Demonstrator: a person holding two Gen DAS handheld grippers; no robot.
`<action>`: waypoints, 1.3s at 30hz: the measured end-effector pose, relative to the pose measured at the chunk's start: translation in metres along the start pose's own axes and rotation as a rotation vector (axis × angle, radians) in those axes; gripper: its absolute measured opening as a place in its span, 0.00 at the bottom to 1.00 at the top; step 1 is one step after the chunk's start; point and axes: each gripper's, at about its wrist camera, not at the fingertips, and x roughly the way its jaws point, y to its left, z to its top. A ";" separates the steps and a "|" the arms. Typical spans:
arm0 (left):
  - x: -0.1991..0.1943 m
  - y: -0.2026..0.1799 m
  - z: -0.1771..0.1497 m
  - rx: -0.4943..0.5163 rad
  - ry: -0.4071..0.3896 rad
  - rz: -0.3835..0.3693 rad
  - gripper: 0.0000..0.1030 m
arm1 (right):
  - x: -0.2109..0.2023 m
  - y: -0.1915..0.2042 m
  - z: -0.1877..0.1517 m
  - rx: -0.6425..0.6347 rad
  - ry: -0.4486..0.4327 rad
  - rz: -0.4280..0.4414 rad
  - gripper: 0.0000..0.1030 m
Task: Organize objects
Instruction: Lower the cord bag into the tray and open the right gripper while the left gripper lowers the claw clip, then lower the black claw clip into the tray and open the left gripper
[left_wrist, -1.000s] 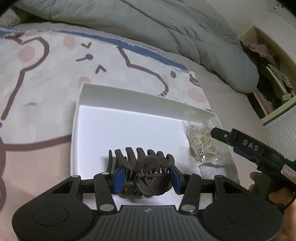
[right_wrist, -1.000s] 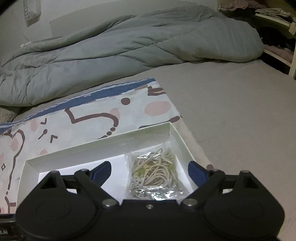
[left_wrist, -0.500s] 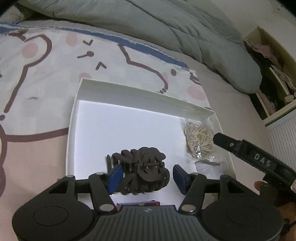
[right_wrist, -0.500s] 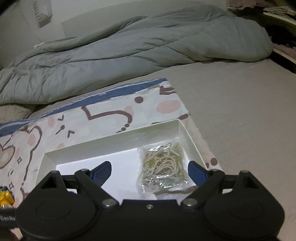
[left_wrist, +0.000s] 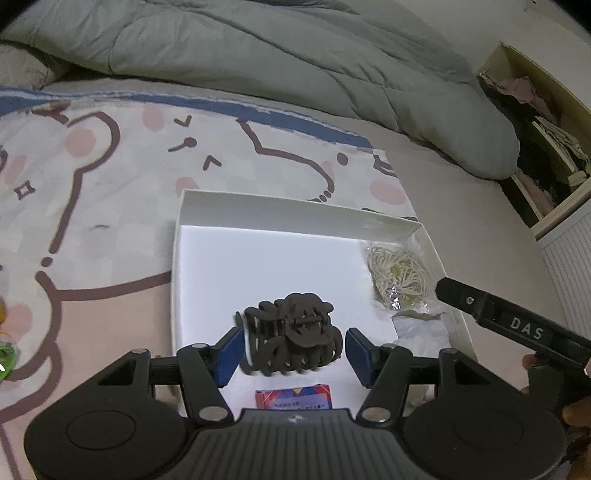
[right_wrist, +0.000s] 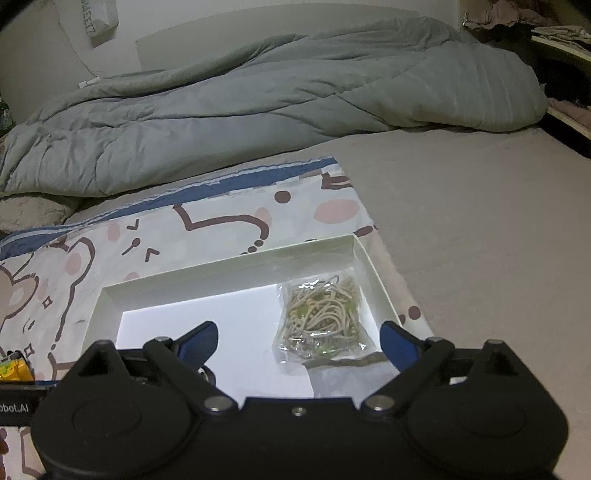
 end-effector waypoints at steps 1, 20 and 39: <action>-0.003 0.000 0.000 0.003 -0.003 0.002 0.59 | -0.004 0.001 0.000 0.000 -0.005 -0.003 0.95; -0.071 -0.005 -0.011 0.117 -0.077 0.080 0.73 | -0.063 0.023 -0.017 -0.049 0.013 -0.061 0.95; -0.090 0.015 -0.019 0.193 -0.138 0.175 1.00 | -0.098 0.026 -0.033 -0.030 -0.022 -0.081 1.00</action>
